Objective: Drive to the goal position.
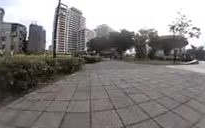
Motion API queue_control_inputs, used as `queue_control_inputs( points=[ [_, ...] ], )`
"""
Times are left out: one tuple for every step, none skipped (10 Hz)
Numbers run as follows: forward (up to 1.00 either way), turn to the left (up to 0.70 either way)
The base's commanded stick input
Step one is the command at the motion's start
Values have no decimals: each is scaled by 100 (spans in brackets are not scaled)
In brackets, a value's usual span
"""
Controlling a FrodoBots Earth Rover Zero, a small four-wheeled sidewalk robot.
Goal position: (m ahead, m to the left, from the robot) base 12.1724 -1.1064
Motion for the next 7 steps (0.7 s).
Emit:
queue_control_inputs(
  points=[
    [85,0],
    [85,0],
    [85,0],
    [85,0],
    [85,0],
    [85,0],
    [85,0]
  ],
)
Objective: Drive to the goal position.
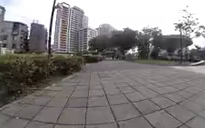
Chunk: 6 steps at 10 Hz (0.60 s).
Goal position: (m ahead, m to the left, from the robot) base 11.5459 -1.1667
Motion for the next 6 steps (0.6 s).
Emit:
queue_control_inputs(
  points=[
    [85,0],
    [85,0],
    [85,0],
    [85,0],
    [85,0],
    [85,0]
  ],
)
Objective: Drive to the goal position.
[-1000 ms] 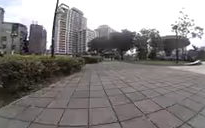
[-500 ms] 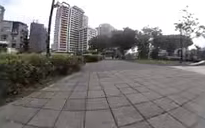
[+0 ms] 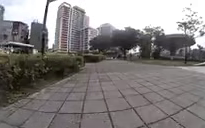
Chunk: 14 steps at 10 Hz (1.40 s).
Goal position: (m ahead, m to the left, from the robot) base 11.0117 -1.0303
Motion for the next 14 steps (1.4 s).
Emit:
queue_control_inputs(
  points=[
    [85,0],
    [85,-4],
    [85,-26],
    [85,-34],
    [85,-34],
    [85,-34],
    [85,-34],
    [85,-34],
    [85,-34],
    [85,-34],
    [85,-21],
    [85,0],
    [85,0],
    [85,0]
  ],
)
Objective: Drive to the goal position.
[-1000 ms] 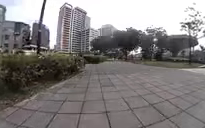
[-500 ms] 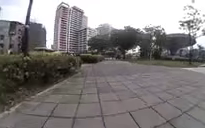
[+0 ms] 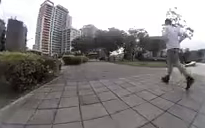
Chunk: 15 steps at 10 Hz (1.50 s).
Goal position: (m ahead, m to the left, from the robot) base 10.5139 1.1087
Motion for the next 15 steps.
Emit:
queue_control_inputs(
  points=[
    [85,0],
    [85,0],
    [85,0],
    [85,0],
    [85,0],
    [85,0],
    [85,-16],
    [85,-34],
    [85,-34],
    [85,-34],
    [85,-34],
    [85,-34],
    [85,-34],
    [85,-34],
    [85,0]
  ],
)
